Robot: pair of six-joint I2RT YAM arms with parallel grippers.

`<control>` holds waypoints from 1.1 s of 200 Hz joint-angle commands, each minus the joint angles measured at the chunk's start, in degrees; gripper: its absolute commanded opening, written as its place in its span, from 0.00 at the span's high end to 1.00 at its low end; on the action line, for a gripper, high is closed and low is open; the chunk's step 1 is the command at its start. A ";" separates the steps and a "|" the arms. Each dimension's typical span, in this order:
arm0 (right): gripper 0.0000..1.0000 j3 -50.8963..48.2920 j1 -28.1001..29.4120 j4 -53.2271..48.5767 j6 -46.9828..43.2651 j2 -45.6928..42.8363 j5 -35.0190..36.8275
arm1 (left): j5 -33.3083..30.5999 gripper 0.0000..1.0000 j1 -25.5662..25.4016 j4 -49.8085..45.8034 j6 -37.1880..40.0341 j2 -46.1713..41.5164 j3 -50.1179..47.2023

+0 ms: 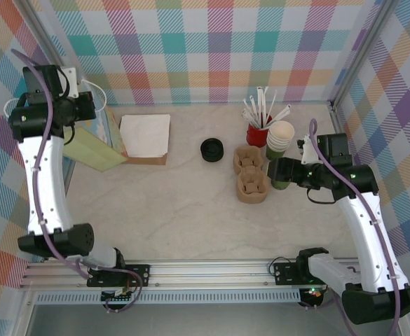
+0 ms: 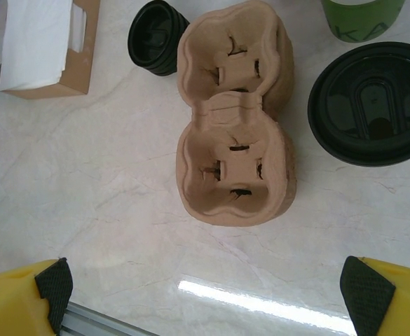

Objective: Pack the takeout coffee

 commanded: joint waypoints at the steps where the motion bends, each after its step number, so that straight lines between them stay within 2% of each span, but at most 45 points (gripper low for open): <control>1: 0.00 -0.86 -0.19 -0.76 0.00 -0.82 0.81 | -4.67 1.00 -5.94 -0.62 -1.63 -5.48 -4.48; 55: 0.00 -2.25 -0.19 -0.27 0.64 -0.74 0.94 | -14.96 1.00 -25.95 -3.89 -11.34 -13.84 -14.42; 115: 0.00 -4.53 -0.18 0.93 1.43 -0.73 0.88 | -21.80 1.00 -43.32 -2.99 -24.90 -15.70 -25.21; 143: 0.00 -5.45 -0.19 1.56 1.42 -0.40 0.68 | -22.12 1.00 -48.61 1.30 -30.39 -14.32 -30.53; 165: 0.00 -5.52 -0.21 1.42 1.00 -0.06 1.02 | -24.37 1.00 -52.25 2.29 -32.83 -10.79 -29.79; 185: 0.00 -5.79 -0.14 1.30 0.73 0.22 1.51 | -26.69 1.00 -54.30 2.75 -34.17 -7.58 -28.31; 220: 0.00 -7.09 -0.24 1.34 0.39 0.65 1.95 | -26.48 1.00 -55.55 5.13 -36.24 -2.80 -28.37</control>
